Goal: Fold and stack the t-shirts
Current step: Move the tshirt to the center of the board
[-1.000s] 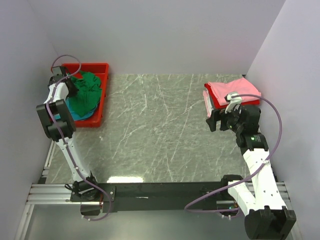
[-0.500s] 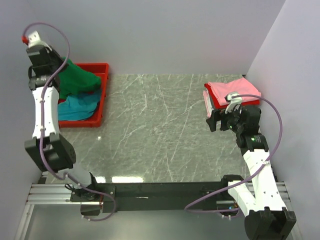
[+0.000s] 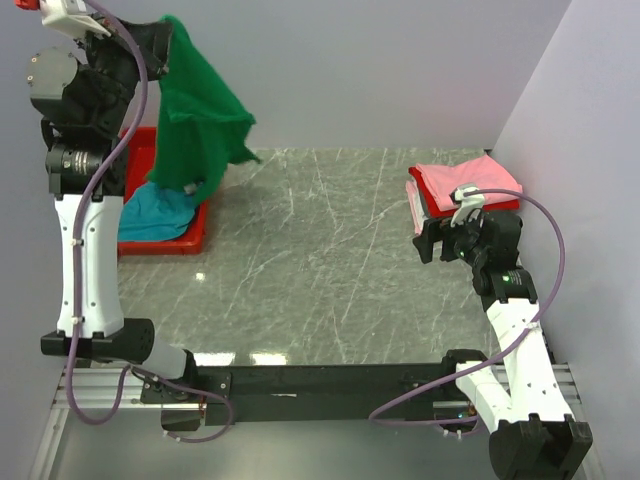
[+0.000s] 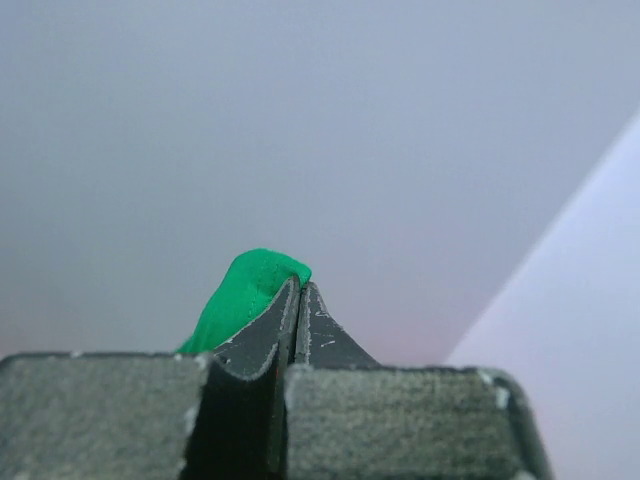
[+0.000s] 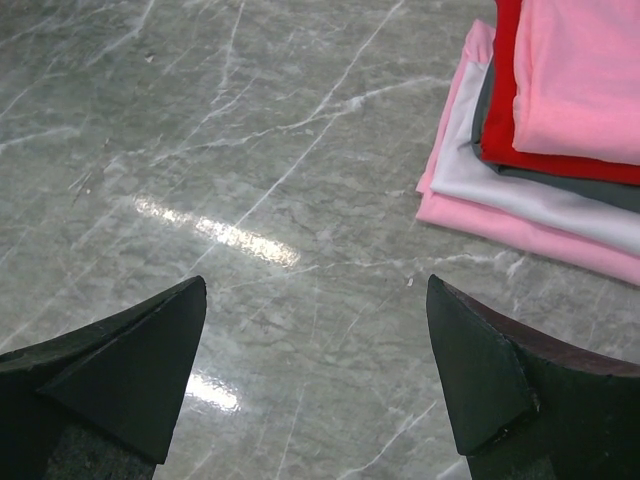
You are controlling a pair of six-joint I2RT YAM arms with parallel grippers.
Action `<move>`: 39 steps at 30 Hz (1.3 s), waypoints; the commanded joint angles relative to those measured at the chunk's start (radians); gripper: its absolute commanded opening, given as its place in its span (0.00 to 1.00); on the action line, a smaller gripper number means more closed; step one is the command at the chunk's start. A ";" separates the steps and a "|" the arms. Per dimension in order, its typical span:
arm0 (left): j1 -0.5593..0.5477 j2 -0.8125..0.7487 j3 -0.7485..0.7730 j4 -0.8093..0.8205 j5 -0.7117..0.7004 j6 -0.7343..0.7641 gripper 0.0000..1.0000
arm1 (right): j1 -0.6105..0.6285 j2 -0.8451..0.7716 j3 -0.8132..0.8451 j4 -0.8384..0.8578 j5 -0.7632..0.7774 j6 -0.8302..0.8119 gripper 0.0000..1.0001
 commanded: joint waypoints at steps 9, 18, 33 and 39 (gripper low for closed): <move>-0.215 -0.002 0.175 0.193 0.137 -0.146 0.01 | 0.003 0.006 0.015 0.024 0.034 -0.014 0.97; -0.430 0.051 0.183 0.256 0.144 -0.152 0.01 | 0.003 0.010 0.014 0.027 0.051 -0.019 0.97; -0.562 0.088 -0.306 0.258 -0.020 -0.085 0.01 | 0.002 0.000 0.012 0.020 0.044 -0.030 0.97; -0.542 0.276 -0.377 0.167 -0.185 0.062 0.34 | 0.005 0.007 0.011 -0.054 -0.145 -0.134 0.97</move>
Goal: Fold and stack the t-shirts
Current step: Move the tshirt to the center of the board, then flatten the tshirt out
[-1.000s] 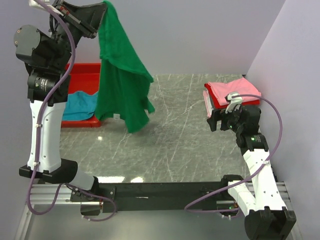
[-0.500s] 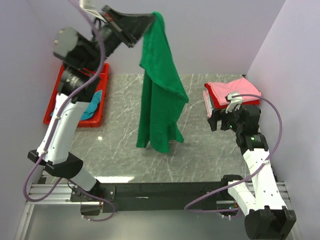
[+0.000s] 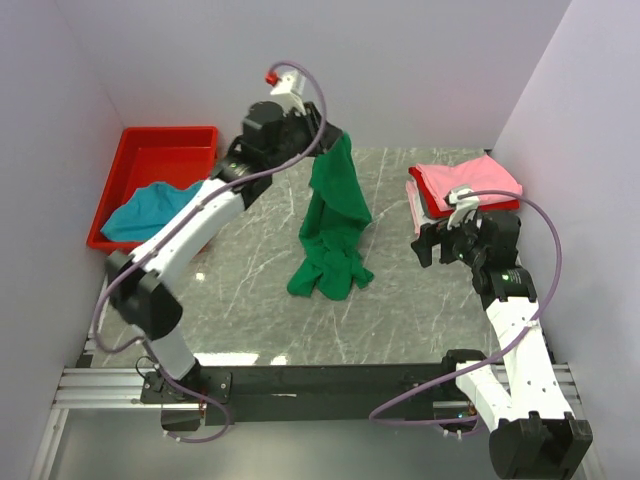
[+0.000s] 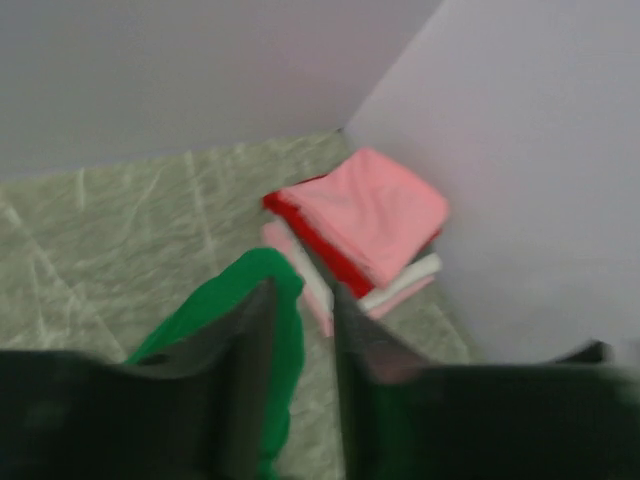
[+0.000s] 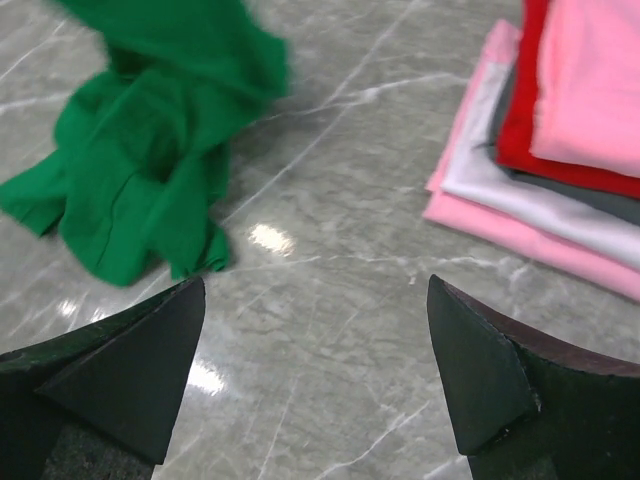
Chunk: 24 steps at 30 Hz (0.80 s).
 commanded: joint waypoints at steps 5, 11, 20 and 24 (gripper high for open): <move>0.083 0.157 -0.032 -0.064 -0.180 0.131 0.60 | 0.007 0.044 0.010 -0.113 -0.299 -0.193 0.93; 0.181 -0.043 -0.214 -0.075 -0.175 0.217 0.76 | 0.061 0.128 0.011 -0.204 -0.378 -0.331 0.86; 0.243 -0.548 -0.753 -0.197 0.020 0.271 0.76 | 0.226 0.377 0.108 -0.121 -0.238 -0.203 0.86; 0.243 -0.723 -0.865 -0.268 0.012 0.320 0.75 | 0.226 0.519 0.168 -0.057 -0.189 -0.121 0.85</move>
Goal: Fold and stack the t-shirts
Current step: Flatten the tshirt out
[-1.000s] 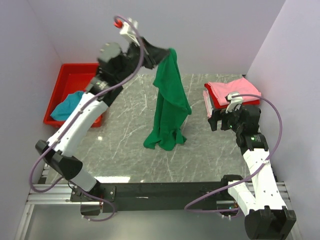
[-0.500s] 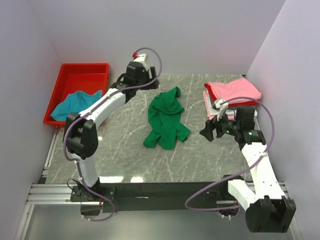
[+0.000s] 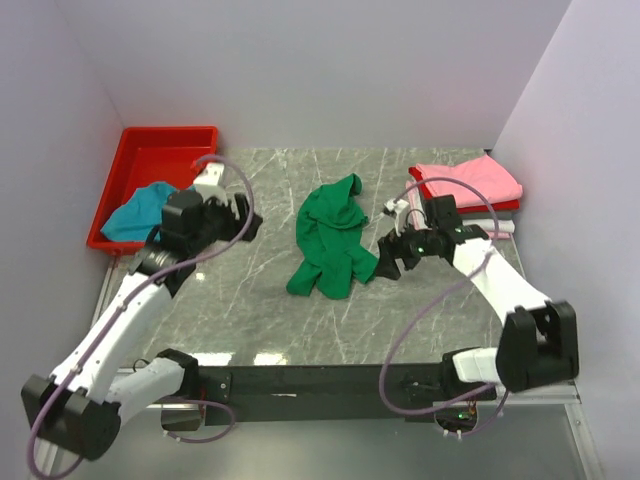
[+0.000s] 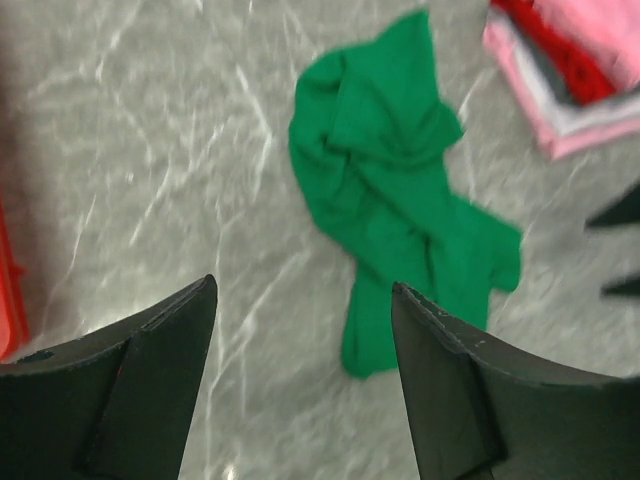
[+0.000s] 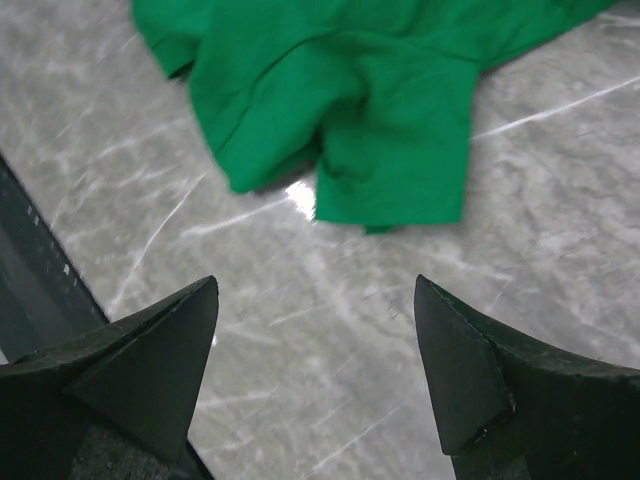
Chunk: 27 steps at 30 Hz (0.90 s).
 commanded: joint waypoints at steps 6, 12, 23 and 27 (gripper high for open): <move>0.003 -0.167 -0.209 -0.005 0.043 0.068 0.76 | 0.003 0.356 0.235 0.017 0.052 0.132 0.79; 0.004 -0.122 -0.184 -0.030 0.065 0.081 0.75 | 0.003 0.441 0.257 0.018 0.101 0.132 0.77; 0.003 -0.097 -0.182 -0.021 0.158 0.072 0.74 | 0.005 0.550 0.283 0.015 0.064 0.138 0.67; 0.004 -0.088 -0.182 -0.019 0.176 0.073 0.73 | 0.003 0.552 0.295 -0.003 0.059 0.122 0.48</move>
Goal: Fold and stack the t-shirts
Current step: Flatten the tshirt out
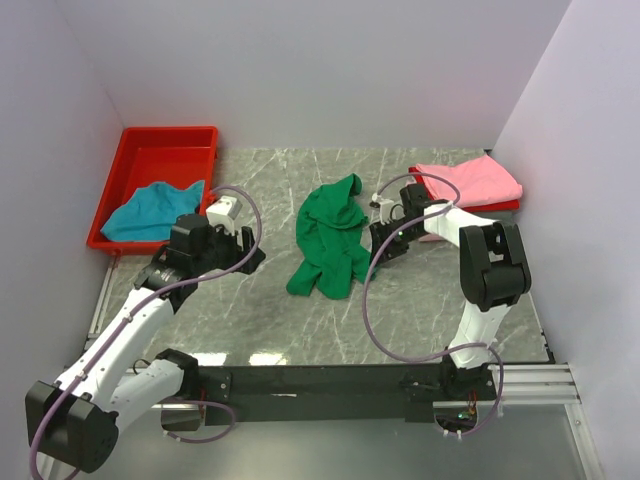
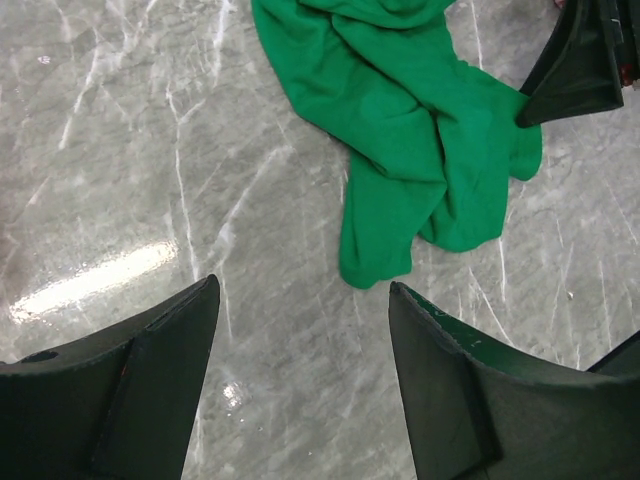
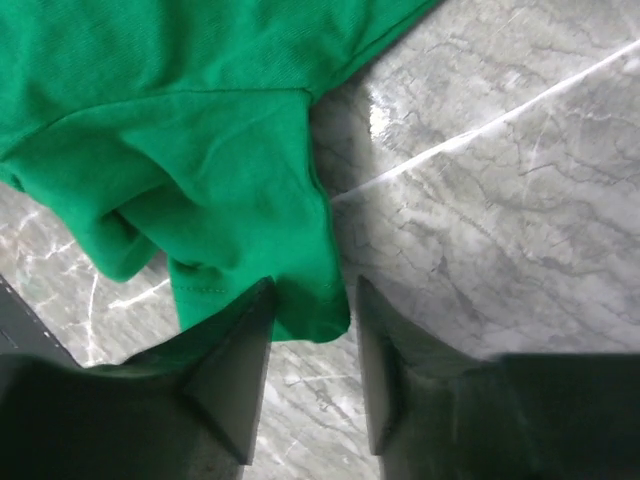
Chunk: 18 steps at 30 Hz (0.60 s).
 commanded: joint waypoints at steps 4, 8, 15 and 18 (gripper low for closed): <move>0.001 0.008 0.028 0.038 0.051 0.011 0.73 | -0.001 -0.078 0.032 -0.016 0.004 -0.034 0.26; 0.001 0.022 0.031 0.037 0.067 0.011 0.73 | -0.024 -0.158 0.041 -0.011 0.016 -0.040 0.00; 0.003 0.049 0.029 0.047 0.091 -0.004 0.73 | -0.066 -0.271 0.118 0.013 0.188 -0.063 0.00; 0.001 0.063 0.028 0.058 0.110 -0.014 0.73 | -0.084 -0.273 0.179 0.038 0.275 -0.048 0.00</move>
